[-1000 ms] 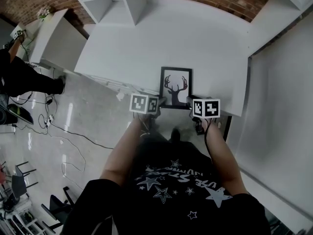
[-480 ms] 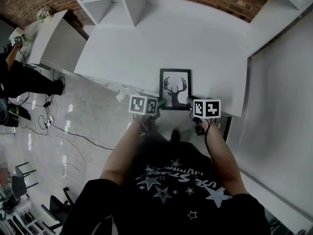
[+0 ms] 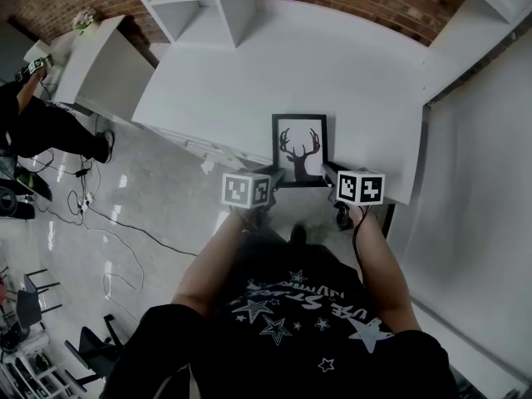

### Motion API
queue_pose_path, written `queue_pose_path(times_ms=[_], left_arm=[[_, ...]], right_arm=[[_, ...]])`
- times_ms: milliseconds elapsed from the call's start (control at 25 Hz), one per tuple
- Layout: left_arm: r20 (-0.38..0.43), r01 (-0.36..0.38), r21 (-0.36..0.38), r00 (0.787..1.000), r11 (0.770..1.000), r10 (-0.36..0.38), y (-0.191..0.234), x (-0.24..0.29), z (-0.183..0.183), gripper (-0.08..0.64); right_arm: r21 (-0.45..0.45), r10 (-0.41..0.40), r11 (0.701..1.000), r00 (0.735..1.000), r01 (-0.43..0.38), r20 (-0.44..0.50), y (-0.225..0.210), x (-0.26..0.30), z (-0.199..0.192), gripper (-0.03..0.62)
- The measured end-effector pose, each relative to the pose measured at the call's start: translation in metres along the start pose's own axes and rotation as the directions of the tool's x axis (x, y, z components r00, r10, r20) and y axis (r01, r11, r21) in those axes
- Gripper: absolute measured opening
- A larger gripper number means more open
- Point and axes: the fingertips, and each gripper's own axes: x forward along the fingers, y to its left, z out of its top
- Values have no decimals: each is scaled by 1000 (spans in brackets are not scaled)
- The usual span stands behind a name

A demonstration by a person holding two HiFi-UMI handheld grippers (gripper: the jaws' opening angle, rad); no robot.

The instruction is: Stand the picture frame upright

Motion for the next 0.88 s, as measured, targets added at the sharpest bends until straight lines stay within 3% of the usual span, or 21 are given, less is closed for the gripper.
queue_pose_path(times_ms=[200,400,600,880], left_arm=[[94,-37,25,995,999,35,-5,-12,17,129],[157,-75,43,985,996,67,-9,-20,39,129],[246,-132,53,962,990,115,-7,-37,63,129],[313,-186,31,935,982,167,17,-62,92,129]], right_arm=[[-114,27,993,997,-19,75,11,-9,26,77],[-161,77,985,989,-57,126,19,-15,52,77],[-220,151,969,970,-108,190,35,-18,77,75],[-261,210,953,956,-153,206,66,-2,105,74]])
